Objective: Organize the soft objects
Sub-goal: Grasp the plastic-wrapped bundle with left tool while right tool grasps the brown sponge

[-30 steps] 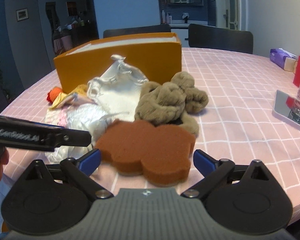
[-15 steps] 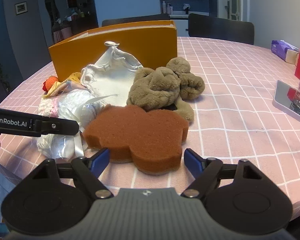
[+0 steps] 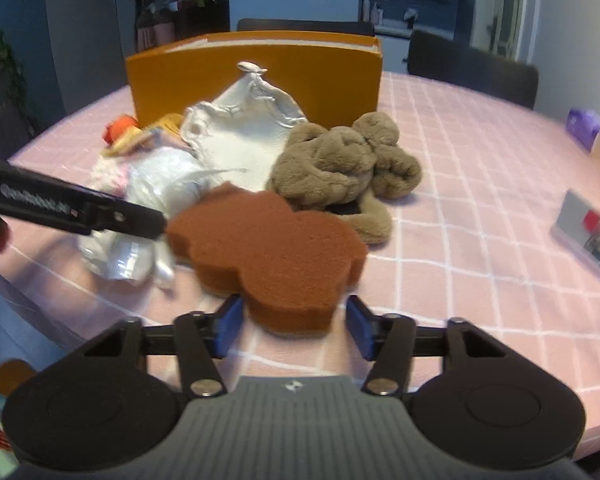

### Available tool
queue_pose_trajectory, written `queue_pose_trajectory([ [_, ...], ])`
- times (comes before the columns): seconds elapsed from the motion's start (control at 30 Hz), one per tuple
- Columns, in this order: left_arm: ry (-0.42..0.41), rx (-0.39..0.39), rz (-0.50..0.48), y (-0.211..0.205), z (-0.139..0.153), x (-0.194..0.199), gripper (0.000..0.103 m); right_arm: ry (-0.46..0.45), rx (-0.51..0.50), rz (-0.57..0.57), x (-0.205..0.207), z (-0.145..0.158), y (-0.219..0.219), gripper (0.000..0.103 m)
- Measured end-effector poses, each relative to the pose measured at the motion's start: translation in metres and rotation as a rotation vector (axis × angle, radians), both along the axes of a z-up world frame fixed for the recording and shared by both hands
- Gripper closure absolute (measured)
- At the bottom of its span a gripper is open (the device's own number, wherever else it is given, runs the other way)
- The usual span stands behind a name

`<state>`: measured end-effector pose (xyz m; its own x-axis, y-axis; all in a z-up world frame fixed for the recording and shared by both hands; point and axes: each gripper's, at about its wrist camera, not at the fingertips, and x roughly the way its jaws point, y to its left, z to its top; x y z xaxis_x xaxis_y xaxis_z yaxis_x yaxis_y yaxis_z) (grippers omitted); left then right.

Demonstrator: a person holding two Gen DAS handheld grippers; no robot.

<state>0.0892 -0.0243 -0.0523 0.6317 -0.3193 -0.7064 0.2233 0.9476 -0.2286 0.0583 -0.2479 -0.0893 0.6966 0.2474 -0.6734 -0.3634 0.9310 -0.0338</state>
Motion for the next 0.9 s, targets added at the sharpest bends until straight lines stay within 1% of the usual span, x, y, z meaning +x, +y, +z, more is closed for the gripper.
queue_pose_trajectory([
  [0.1,0.01,-0.001,0.003,-0.001,-0.003,0.002,0.023,0.013,0.045,0.001,0.004,-0.001,-0.003,0.041],
  [0.17,0.01,-0.004,0.006,0.0,-0.003,0.002,0.023,0.011,0.052,0.003,0.005,-0.001,-0.002,0.042],
  [0.2,0.012,-0.008,0.008,0.0,-0.004,0.003,0.023,0.008,0.048,0.003,0.005,-0.002,0.0,0.043],
  [0.23,0.015,-0.01,0.01,0.0,-0.005,0.003,0.023,0.01,0.046,0.003,0.006,-0.003,0.001,0.046],
  [0.37,0.013,-0.011,0.0,-0.001,-0.008,0.002,0.034,0.001,0.043,-0.01,0.005,-0.005,0.001,0.049],
  [0.4,0.007,-0.007,-0.002,-0.001,-0.008,0.001,0.038,0.001,0.044,-0.012,0.005,-0.005,0.001,0.049],
  [0.43,0.0,-0.009,-0.006,-0.001,-0.007,0.0,0.039,0.0,0.044,-0.013,0.004,-0.005,0.001,0.05],
  [0.57,-0.042,-0.008,-0.018,-0.003,-0.002,-0.007,0.049,-0.005,0.033,-0.014,0.001,-0.003,0.002,0.051],
  [0.67,-0.061,-0.009,-0.022,-0.001,0.005,-0.011,0.052,-0.018,0.031,-0.012,-0.003,0.005,0.0,0.051],
  [0.9,-0.129,-0.034,-0.015,0.007,0.028,-0.024,0.054,-0.058,0.018,0.007,-0.014,0.027,-0.001,0.052],
])
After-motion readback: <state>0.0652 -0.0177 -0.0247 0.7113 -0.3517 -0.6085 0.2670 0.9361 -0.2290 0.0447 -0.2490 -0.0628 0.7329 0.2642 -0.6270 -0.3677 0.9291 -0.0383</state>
